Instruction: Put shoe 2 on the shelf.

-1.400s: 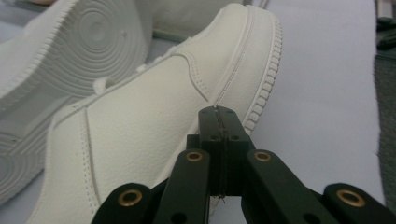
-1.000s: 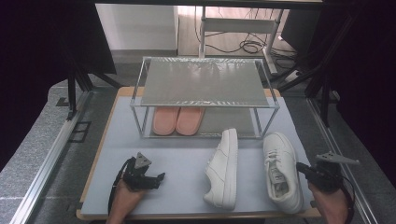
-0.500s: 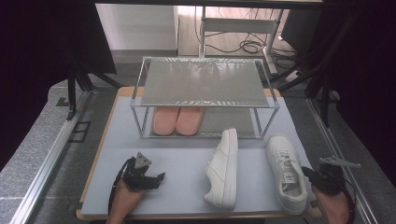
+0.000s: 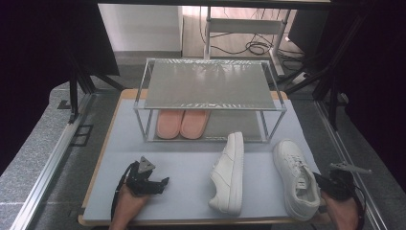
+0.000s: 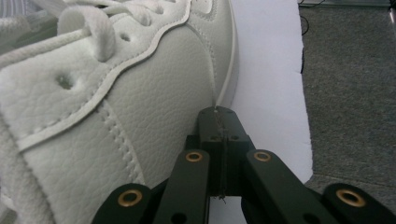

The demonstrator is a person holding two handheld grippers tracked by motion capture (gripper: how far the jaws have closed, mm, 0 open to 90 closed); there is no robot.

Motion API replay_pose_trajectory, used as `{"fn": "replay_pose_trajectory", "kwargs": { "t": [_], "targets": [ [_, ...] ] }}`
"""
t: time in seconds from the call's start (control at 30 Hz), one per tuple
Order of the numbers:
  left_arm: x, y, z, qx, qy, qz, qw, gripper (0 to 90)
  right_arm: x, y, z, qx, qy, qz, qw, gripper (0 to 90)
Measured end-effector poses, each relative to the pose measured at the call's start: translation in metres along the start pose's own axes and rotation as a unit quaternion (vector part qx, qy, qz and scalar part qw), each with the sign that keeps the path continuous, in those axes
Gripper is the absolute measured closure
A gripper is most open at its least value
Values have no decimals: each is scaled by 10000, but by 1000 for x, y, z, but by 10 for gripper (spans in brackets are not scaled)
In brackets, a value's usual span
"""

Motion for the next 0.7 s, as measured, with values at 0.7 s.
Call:
{"fn": "replay_pose_trajectory", "kwargs": {
  "t": [0.7],
  "targets": [
    [0,0,0,-2,-1,-1,10000,134,-34,1,34,280,229,400,9985,900]
  ]
}}
Point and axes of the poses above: each handheld gripper's, and its own axes: z roughly backward along the jaws, x roughly out of its underside, y roughly to its right, the point moved 7 cm from there along -z, roughly forward along the jaws, and after that the axes turned 14 degrees about z, right-handed, at the moved point
